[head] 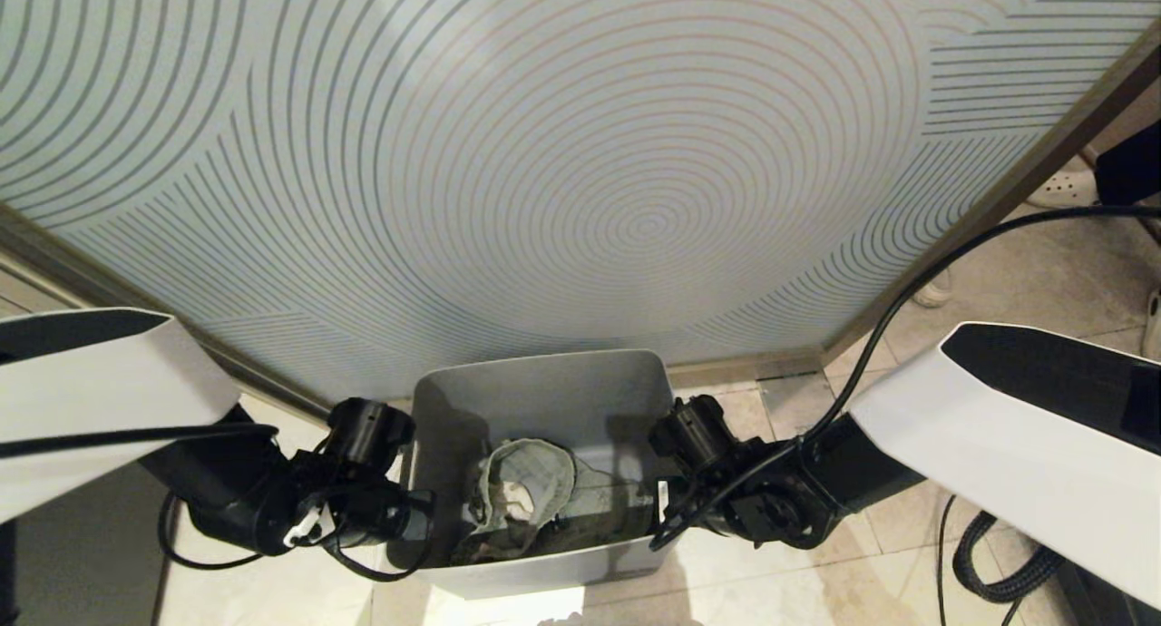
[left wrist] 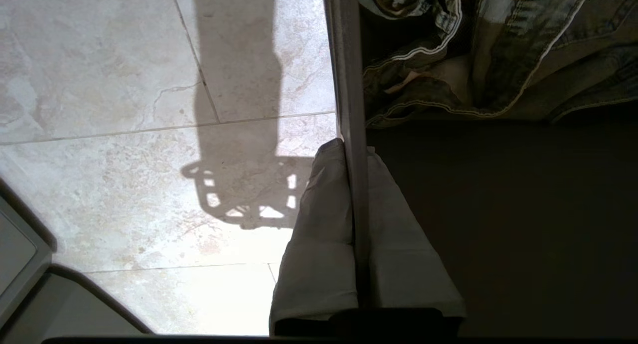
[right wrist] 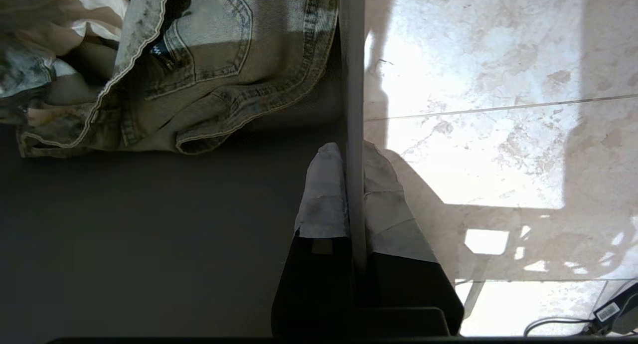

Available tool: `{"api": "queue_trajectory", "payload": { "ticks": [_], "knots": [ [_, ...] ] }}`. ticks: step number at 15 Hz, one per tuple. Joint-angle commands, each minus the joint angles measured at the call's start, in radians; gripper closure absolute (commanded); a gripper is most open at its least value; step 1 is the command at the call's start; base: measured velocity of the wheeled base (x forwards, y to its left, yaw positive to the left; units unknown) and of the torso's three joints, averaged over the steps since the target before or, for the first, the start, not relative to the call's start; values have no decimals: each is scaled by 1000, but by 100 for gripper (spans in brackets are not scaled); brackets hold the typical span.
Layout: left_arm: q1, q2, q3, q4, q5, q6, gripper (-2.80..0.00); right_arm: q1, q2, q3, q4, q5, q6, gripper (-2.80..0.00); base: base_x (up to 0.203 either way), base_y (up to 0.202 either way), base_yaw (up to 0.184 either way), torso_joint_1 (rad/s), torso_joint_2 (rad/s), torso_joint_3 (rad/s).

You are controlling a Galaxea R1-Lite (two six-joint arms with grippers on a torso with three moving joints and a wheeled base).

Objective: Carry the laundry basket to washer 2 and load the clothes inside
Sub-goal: Pick up the clothes basket and put it beside the washing machine

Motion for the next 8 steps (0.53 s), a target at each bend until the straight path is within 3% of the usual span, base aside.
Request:
{"api": "queue_trajectory", "payload": {
  "ticks": [1, 8],
  "knots": [
    [3, -36, 20, -4, -1, -3, 0, 12, -27, 3, 8, -1, 7, 0, 0, 0, 0, 0, 0, 0],
    [3, -128, 120, -7, -1, 1, 0, 55, -102, 65, 18, -3, -3, 0, 0, 0, 0, 0, 0, 0]
  ]
}}
